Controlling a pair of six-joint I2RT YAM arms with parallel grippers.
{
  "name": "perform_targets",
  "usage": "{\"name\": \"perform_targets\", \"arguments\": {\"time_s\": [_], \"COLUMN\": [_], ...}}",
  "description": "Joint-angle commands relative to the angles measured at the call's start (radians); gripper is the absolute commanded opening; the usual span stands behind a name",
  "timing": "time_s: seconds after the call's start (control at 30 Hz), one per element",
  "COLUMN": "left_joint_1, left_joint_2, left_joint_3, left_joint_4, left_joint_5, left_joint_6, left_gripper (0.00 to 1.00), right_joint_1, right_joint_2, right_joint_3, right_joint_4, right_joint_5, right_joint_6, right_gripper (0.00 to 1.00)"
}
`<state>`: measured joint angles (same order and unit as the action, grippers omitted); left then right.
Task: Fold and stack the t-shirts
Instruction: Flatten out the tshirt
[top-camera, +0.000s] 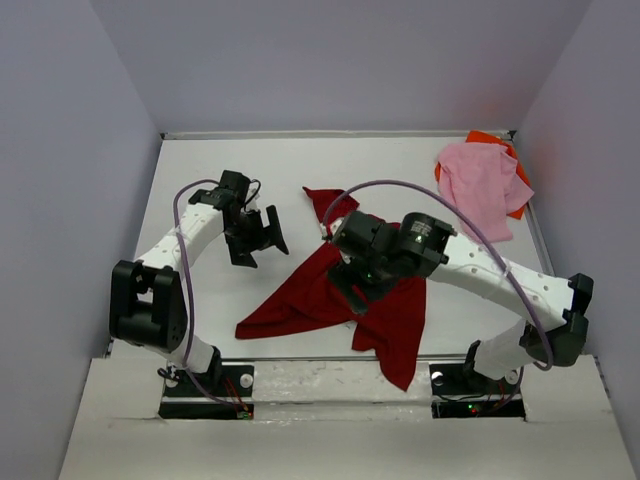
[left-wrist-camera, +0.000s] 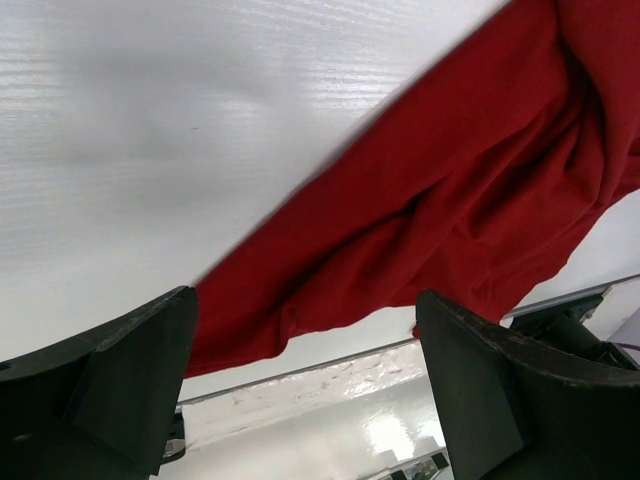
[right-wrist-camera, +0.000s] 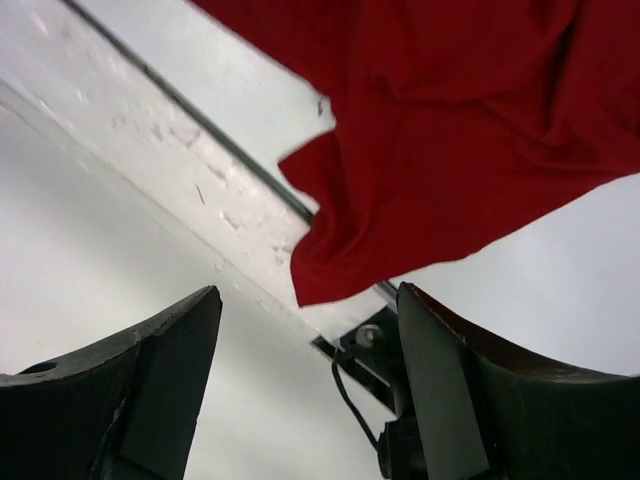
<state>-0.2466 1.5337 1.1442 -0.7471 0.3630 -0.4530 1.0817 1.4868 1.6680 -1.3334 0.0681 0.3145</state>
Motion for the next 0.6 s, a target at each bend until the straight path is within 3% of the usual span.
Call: {"name": "perform_targets", "arguments": {"time_s": [0.0, 0.07, 0.13, 0.23, 0.4, 0.57], "left_joint_1": [0.006, 0.006, 0.007, 0.006, 0.016, 0.062], "left_joint_2": [-0.056, -0.066, -0.067, -0.063, -0.061, -0.072], "left_joint_3": [-0.031, -0.04, -0.032, -0.009, 0.012, -0.014], "left_joint_4": [0.014, 0.02, 0.017, 0.003, -0.006, 0.003], "left_joint_5": [0.025, 0.022, 0.017, 0.01, 0.011, 0.054], "left_joint_6": [0.013, 0.004, 0.004, 0.005, 0.008, 0.026], "left_gripper": [0.99, 0.99, 0.99, 0.99, 0.99, 0.99], "right_joint_1": [0.131, 0.184, 0.311, 0.377, 0.386, 0.386], "right_joint_2": [-0.033, -0.045, -0.056, -0.08, -0.17, -0.162], "right_joint_3": [-0.111, -0.202, -0.249, -0.352, -0.532, -0.626], "right_joint_4": [-0.151, -0.148, -0.133, -0.093, 0.011, 0.126], "right_joint_5": [0.001, -0.04, -0.053, -0.1, -0.11, -0.122], "right_joint_6": [0.081, 0.147, 0.208, 0.27, 0.31, 0.318], "right_gripper": [0.76, 0.76, 0.76, 0.77, 0.77, 0.78]}}
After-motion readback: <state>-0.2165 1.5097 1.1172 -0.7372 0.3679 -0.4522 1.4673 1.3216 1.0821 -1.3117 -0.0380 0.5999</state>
